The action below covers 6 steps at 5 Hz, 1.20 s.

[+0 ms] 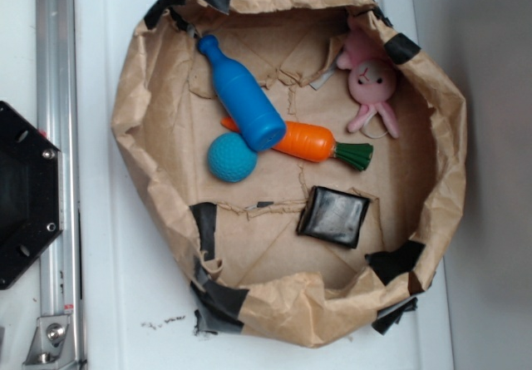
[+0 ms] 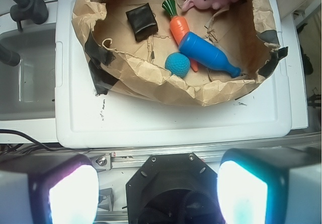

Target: Grab the black box.

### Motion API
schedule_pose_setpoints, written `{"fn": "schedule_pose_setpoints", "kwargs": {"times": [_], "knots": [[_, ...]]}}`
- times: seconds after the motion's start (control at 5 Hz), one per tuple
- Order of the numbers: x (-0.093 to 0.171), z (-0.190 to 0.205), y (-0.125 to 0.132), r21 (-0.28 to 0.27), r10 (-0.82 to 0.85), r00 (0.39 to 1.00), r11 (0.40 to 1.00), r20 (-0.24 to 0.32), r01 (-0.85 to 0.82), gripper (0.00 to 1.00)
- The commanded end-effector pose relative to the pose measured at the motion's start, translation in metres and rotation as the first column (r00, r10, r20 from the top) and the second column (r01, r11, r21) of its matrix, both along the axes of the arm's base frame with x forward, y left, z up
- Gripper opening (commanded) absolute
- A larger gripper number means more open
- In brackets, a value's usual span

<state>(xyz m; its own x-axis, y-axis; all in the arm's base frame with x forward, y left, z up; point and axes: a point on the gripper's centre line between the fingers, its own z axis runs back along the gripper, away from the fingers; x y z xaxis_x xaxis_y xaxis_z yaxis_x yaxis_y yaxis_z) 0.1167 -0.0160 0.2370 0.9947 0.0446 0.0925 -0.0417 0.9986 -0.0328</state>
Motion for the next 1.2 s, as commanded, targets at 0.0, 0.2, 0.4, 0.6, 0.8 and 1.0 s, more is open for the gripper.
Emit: {"fn": "schedule_pose_setpoints", "kwargs": {"times": [0.0,0.2,0.4,0.6,0.8,1.0], "knots": [[0.000,0.000,0.000,0.000,0.000,1.000,1.000,0.000,0.000,1.00],[0.038,0.001,0.010,0.091,0.042,0.999,0.995,-0.007,-0.041,1.00],[0.085,-0.018,0.005,0.119,-0.094,0.995,0.989,0.038,0.089,1.00],[0.114,-0.051,0.000,0.154,-0.181,0.983,0.972,0.031,0.175,1.00],[0.129,-0.081,0.008,0.128,-0.303,0.951,0.947,0.066,0.293,1.00],[0.139,-0.106,0.020,0.125,-0.306,0.951,0.946,0.031,0.300,1.00]]}}
